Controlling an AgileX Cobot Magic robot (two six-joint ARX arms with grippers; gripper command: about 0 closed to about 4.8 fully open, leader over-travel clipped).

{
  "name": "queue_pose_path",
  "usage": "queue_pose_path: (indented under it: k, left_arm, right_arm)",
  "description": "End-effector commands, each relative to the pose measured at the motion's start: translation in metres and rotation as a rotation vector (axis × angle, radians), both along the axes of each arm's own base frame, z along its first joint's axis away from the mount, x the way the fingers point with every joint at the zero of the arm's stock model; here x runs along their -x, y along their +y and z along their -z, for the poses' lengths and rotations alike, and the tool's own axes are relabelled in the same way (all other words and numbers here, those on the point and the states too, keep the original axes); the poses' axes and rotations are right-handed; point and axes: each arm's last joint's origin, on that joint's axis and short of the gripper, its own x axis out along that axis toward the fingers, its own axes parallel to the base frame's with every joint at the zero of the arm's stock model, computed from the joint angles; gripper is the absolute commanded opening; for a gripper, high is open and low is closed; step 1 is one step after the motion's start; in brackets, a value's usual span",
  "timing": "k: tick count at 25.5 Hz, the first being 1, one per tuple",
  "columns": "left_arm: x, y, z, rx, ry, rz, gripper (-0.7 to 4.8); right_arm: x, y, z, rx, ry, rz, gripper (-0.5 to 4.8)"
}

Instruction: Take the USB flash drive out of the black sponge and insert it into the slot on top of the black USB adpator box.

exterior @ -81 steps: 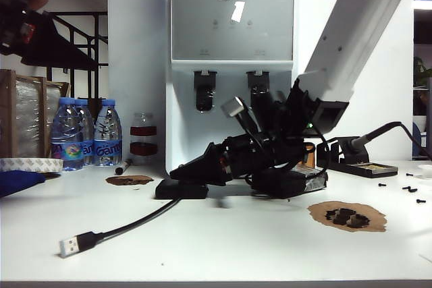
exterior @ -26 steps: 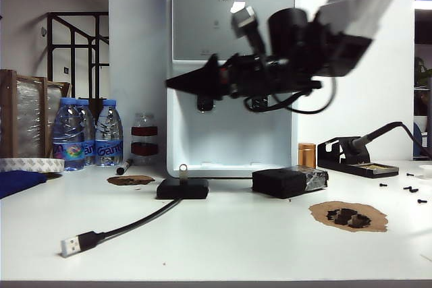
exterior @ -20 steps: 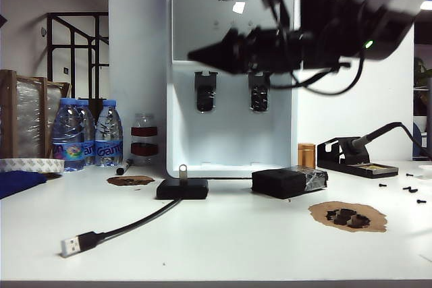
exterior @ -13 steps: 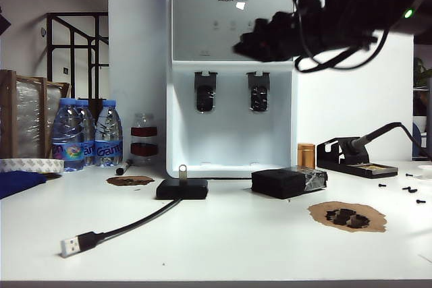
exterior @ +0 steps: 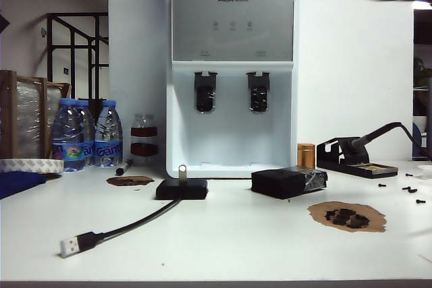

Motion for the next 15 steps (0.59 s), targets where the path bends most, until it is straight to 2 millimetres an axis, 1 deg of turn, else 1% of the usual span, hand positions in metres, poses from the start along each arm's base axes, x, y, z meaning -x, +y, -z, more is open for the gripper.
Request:
queue_pose_path:
  k: [1, 3, 5, 6, 10, 12, 13, 15]
  left_arm:
    - [-0.012, 0.005, 0.018, -0.024, -0.082, -0.027, -0.05]
    - [-0.017, 0.006, 0.031, -0.031, -0.103, -0.010, -0.05]
    - [-0.019, 0.004, 0.038, -0.028, -0.103, 0.041, -0.05]
    - [-0.021, 0.001, 0.045, -0.008, -0.081, 0.081, -0.05]
    - [-0.026, -0.009, 0.062, 0.023, -0.030, 0.161, -0.05]
    - [-0.026, -0.017, 0.065, 0.036, 0.014, 0.214, -0.05]
    - [-0.026, -0.024, 0.066, 0.039, 0.019, 0.239, -0.05]
    - [-0.024, -0.041, 0.068, 0.042, 0.044, 0.259, -0.05]
  right_arm:
    - [0.027, -0.020, 0.006, 0.004, 0.029, -0.081, -0.02]
    - [0.044, -0.029, 0.010, 0.003, 0.049, -0.039, -0.02]
    - [0.061, -0.034, 0.014, 0.001, 0.047, -0.005, -0.02]
    - [0.077, -0.034, 0.018, -0.002, 0.012, 0.004, -0.02]
    - [0.110, -0.035, 0.030, -0.072, -0.066, -0.012, -0.02]
    - [0.120, -0.035, 0.038, -0.096, -0.089, -0.016, -0.02]
    - [0.126, -0.036, 0.048, -0.099, -0.102, -0.012, -0.02]
    - [0.128, -0.037, 0.064, -0.121, -0.088, 0.027, -0.02]
